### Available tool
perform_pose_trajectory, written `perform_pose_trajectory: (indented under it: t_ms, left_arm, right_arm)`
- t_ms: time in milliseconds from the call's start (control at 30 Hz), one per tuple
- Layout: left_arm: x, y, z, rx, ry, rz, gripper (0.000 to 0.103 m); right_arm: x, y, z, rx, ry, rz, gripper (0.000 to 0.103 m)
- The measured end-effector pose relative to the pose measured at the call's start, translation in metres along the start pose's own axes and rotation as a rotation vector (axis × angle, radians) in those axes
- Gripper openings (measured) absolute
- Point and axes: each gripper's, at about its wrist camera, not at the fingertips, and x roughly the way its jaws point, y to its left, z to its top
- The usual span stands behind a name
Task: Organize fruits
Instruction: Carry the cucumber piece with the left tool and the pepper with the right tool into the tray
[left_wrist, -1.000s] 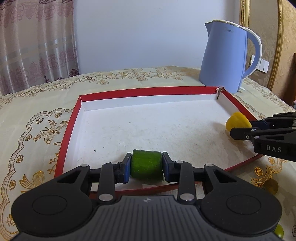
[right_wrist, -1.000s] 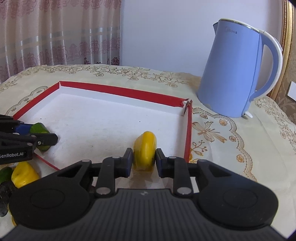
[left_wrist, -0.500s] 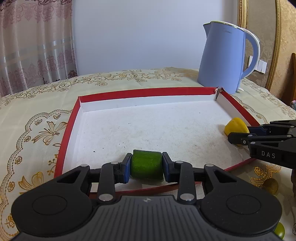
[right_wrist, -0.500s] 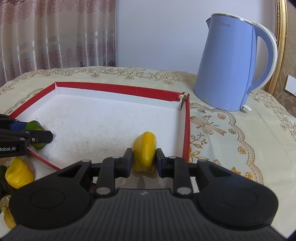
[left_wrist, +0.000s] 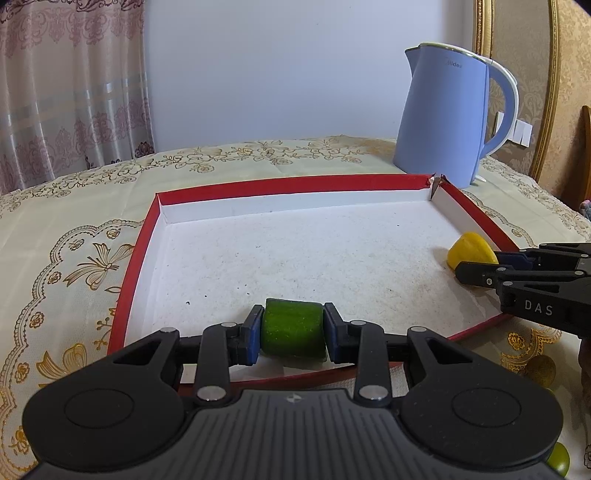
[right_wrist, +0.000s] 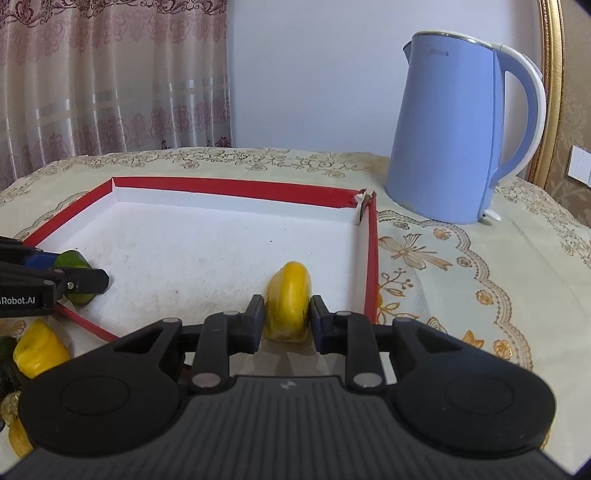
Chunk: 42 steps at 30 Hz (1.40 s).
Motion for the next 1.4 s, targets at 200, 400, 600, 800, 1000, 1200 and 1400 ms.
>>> perform_pose_trajectory:
  t_ms: [200,400,600,800,1000,1200,1400]
  left_arm:
    - [0.0,0.0,0.0,0.0,0.0,0.0,0.032]
    - [0.0,0.0,0.0,0.0,0.0,0.0,0.032]
    - [0.0,0.0,0.0,0.0,-0.001,0.0,0.033]
    - [0.0,0.0,0.0,0.0,-0.001,0.0,0.033]
    - [0.0,0.0,0.0,0.0,-0.001,-0.001,0.033]
    - [0.0,0.0,0.0,0.0,-0.001,-0.001,0.033]
    - [0.0,0.0,0.0,-0.001,-0.003,-0.001,0.033]
  right_arm:
    - [0.001,0.0,0.0,0.0,0.007,-0.007,0.023]
    - [0.002,0.001,0.0,-0.001,0.007,-0.007,0.023]
    - [0.002,0.0,0.0,0.0,0.008,-0.006,0.023]
    - [0.002,0.001,0.0,-0.001,0.008,-0.006,0.024]
    - [0.002,0.001,0.001,0.0,0.008,-0.005,0.024]
    - [-0.001,-0.002,-0.001,0.022,-0.005,0.055,0.039]
    - [-0.012,-0.014,-0.003,0.11,-0.096,0.113,0.09]
